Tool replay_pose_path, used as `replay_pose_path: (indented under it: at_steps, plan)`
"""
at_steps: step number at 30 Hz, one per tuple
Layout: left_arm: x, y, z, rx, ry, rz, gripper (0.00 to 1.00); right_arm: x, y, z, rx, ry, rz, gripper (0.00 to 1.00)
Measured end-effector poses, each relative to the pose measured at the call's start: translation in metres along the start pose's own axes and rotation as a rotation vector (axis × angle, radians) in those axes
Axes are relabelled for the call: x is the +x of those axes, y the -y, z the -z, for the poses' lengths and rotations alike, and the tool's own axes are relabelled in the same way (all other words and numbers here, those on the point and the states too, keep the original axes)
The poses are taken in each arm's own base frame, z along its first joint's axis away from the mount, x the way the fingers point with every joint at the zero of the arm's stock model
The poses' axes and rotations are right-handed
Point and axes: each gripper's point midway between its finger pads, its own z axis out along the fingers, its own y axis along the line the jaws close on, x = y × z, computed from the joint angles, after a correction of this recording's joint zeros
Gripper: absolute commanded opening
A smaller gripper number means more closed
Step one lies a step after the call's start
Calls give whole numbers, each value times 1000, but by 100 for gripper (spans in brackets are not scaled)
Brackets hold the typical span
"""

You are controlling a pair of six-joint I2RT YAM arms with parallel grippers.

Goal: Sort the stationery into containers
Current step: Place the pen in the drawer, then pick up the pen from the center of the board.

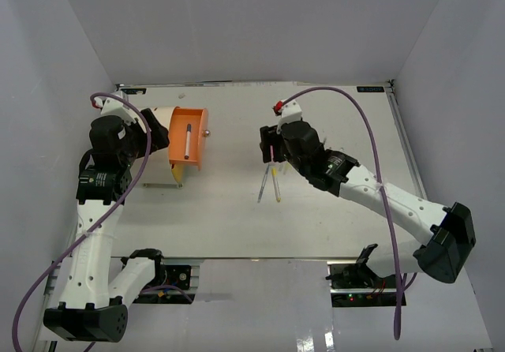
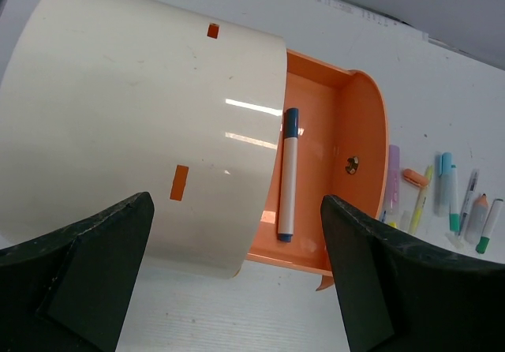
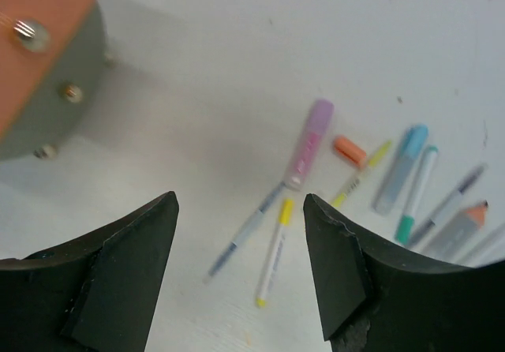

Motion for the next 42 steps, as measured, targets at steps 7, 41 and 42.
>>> replay_pose_path:
  at_steps: [7, 41, 42]
  plan:
    - [5, 1, 1, 9, -21, -1, 98, 132, 51, -1, 117, -306, 27, 67]
    - [14, 4, 7, 31, -57, 4, 98, 248, 54, -50, 191, -623, -47, 16]
    - [14, 4, 7, 32, -58, 5, 98, 249, 54, -48, 190, -624, -51, 13]
